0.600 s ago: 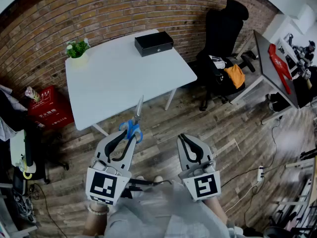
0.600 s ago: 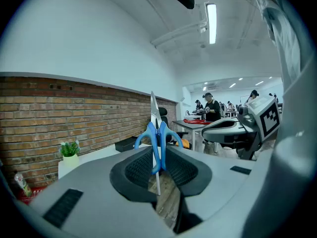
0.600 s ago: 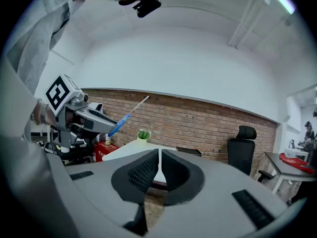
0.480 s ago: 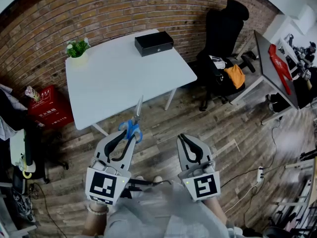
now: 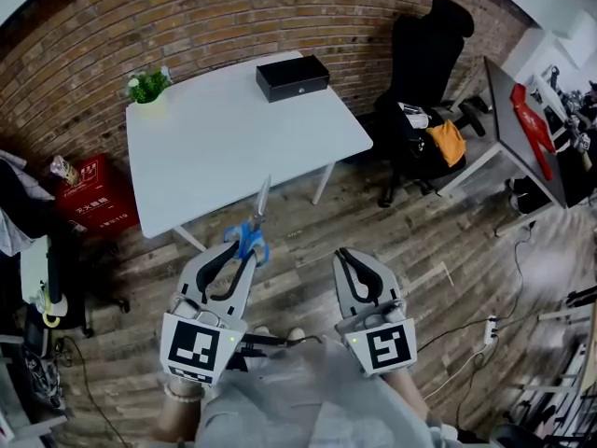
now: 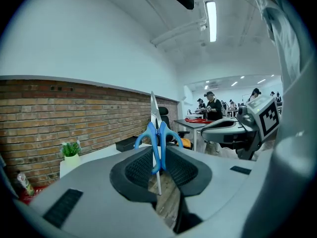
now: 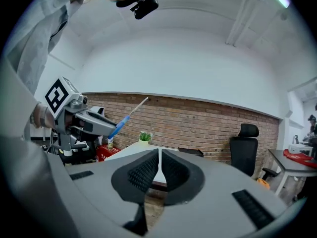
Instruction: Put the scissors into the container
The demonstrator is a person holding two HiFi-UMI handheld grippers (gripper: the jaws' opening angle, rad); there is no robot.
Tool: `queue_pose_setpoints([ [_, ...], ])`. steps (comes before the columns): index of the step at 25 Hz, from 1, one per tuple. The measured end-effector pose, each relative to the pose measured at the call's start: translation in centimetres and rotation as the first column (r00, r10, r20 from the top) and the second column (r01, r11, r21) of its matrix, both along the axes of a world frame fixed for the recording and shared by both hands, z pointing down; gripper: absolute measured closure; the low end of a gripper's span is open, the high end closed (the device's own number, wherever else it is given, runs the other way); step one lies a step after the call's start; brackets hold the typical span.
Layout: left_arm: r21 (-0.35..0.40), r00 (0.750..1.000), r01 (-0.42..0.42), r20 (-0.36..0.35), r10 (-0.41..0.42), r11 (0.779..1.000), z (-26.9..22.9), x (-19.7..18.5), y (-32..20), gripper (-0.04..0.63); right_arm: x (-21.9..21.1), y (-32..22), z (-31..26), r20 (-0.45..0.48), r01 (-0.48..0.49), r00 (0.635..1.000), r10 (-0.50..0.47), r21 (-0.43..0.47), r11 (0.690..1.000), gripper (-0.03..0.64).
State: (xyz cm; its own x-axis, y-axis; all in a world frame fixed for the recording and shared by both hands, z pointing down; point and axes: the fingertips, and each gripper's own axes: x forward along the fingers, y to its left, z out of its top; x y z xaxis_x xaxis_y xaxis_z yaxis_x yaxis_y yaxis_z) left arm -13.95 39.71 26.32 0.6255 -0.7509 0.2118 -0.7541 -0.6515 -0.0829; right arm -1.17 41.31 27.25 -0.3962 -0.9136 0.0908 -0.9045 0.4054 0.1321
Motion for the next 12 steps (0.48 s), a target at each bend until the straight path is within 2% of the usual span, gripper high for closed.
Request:
queue_pose_setpoints([
  [5,0.001,1.000,0.015,-0.007,-0.015,1.000,0.0,1.4,0.2,0.503,1.3,0.0,0.0,0.020,0.012,1.000,-0.012,0.006,1.000,0.569],
  [12,0.001,0.999,0.042,-0.005,-0.042,0.999,-0.1,3.8,1.0,0.503,3.2,0.5,0.1,-0.016,0.061,0.998,-0.061,0.018,0.998,0.569],
])
